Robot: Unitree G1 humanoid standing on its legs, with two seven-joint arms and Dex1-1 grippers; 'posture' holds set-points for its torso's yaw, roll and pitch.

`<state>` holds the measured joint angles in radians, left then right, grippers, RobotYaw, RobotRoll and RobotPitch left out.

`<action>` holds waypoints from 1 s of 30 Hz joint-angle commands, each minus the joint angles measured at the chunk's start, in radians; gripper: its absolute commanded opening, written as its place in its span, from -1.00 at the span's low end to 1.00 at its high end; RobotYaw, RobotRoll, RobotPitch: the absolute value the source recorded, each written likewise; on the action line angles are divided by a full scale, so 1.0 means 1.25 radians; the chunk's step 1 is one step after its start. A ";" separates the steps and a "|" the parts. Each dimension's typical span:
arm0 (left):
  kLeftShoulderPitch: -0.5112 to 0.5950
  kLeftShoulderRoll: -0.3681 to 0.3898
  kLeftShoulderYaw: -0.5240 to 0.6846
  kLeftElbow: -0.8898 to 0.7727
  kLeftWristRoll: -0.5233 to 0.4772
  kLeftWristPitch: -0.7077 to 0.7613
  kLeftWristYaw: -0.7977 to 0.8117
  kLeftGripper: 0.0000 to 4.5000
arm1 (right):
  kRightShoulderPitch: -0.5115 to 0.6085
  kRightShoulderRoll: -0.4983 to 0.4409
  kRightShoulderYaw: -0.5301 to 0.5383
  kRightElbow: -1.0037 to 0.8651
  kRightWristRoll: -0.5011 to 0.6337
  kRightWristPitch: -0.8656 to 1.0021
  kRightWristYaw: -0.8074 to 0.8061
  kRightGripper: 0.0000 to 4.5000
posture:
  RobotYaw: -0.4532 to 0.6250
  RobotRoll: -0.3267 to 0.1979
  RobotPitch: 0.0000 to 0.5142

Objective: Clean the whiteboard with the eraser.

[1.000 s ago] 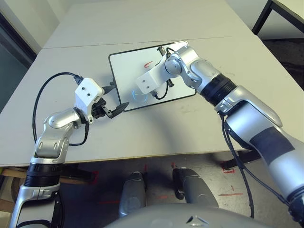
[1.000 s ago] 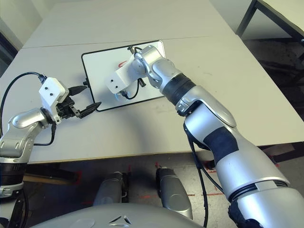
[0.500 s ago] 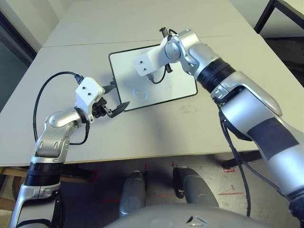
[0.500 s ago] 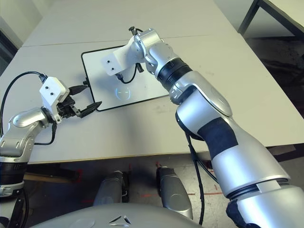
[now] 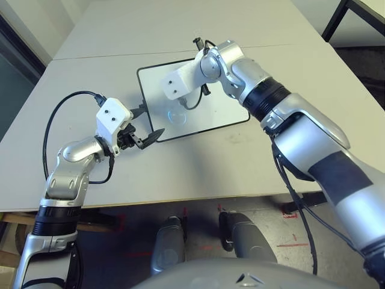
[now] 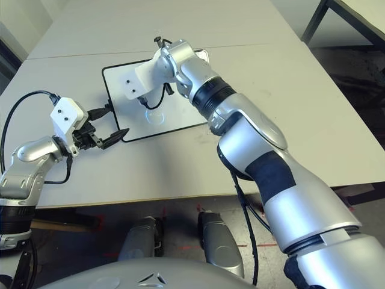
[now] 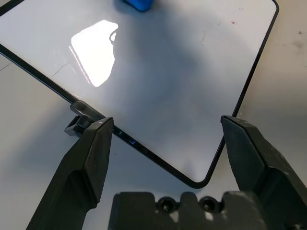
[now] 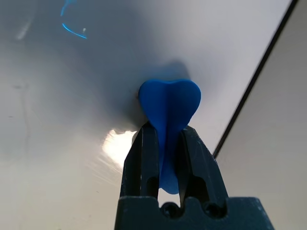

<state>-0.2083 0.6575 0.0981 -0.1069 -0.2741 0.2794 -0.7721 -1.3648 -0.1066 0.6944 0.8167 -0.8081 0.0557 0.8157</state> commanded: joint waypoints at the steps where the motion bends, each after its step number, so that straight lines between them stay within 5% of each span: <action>1: 0.012 -0.002 -0.006 -0.010 0.004 0.002 0.003 1.00 | 0.054 -0.008 0.035 -0.034 -0.016 0.005 0.037 -0.86 | -0.11 0.25 -0.55; 30: 0.008 0.000 -0.007 -0.006 0.004 0.001 -0.004 1.00 | -0.095 -0.018 0.004 0.216 -0.005 -0.016 -0.092 -0.86 | -0.13 0.25 -0.53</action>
<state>-0.2064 0.6526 0.0980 -0.1069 -0.2738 0.2781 -0.7710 -1.4858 -0.1232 0.6930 1.0731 -0.8142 0.0408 0.6866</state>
